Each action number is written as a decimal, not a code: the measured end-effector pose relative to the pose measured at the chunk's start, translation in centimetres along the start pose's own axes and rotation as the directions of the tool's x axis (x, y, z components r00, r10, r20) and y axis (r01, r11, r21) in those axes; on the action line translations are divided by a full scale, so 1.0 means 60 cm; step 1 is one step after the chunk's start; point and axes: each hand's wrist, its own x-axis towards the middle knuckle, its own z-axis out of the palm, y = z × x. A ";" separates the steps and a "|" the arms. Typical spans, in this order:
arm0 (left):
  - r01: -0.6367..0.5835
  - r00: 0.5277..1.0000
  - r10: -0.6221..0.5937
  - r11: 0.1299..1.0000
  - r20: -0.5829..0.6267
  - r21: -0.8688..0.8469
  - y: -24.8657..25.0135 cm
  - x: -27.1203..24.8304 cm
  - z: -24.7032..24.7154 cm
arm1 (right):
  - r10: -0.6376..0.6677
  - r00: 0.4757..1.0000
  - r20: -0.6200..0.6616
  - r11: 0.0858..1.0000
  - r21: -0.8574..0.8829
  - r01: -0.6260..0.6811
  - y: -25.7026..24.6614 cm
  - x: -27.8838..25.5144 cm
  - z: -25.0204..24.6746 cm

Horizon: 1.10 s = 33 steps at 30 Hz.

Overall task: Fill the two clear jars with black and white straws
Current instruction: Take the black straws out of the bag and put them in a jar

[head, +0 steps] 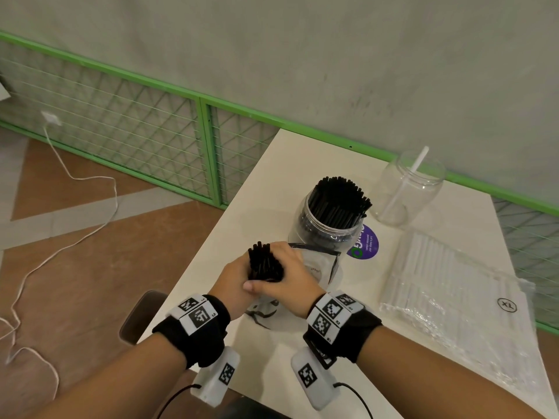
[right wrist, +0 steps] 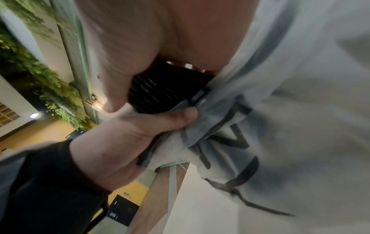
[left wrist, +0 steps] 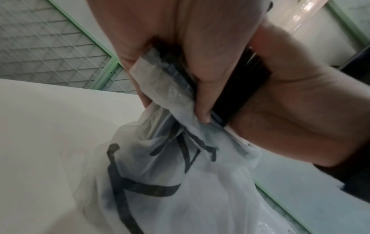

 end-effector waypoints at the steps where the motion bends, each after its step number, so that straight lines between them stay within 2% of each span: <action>1: -0.007 1.000 0.007 0.999 0.008 0.042 0.003 0.000 0.003 | 0.022 1.000 -0.009 1.000 0.020 -0.022 -0.001 0.003 0.004; 3: -0.006 1.000 0.005 0.997 0.016 0.083 0.003 0.000 0.007 | 0.072 0.997 -0.032 0.994 0.087 -0.069 -0.004 0.009 0.009; 7: -0.003 0.997 -0.002 0.997 0.075 0.079 -0.013 -0.009 0.006 | 0.069 0.984 -0.164 0.987 0.157 -0.043 -0.012 0.013 -0.001; 10: -0.020 0.996 0.009 0.992 0.089 0.124 -0.015 -0.007 0.009 | 0.131 0.979 -0.154 0.944 0.322 -0.075 -0.022 0.014 -0.007; 16: -0.054 0.993 0.031 0.978 0.114 0.202 -0.003 -0.007 0.018 | 0.094 0.986 -0.140 0.966 0.252 -0.056 -0.024 0.014 -0.014; 21: -0.057 0.990 0.039 0.990 0.134 0.132 0.002 -0.009 0.013 | 0.105 0.958 -0.268 0.953 0.301 -0.020 -0.041 0.014 -0.039; 24: -0.052 0.987 0.038 0.995 0.155 0.087 0.001 -0.009 0.017 | 0.147 0.941 -0.306 0.913 0.407 -0.011 -0.053 0.014 -0.049; 26: -0.015 0.987 0.004 0.998 0.159 0.067 0.005 -0.006 0.023 | 0.166 0.938 -0.304 0.887 0.462 -0.007 -0.063 0.014 -0.049; 29: 0.033 0.992 -0.039 0.998 0.118 0.052 0.009 0.000 0.031 | 0.107 0.958 -0.266 0.913 0.408 0.011 -0.074 0.015 -0.047; 33: 0.034 0.994 -0.040 0.998 0.104 0.051 0.013 0.004 0.037 | 0.131 0.976 -0.175 0.913 0.404 -0.050 -0.068 0.013 -0.052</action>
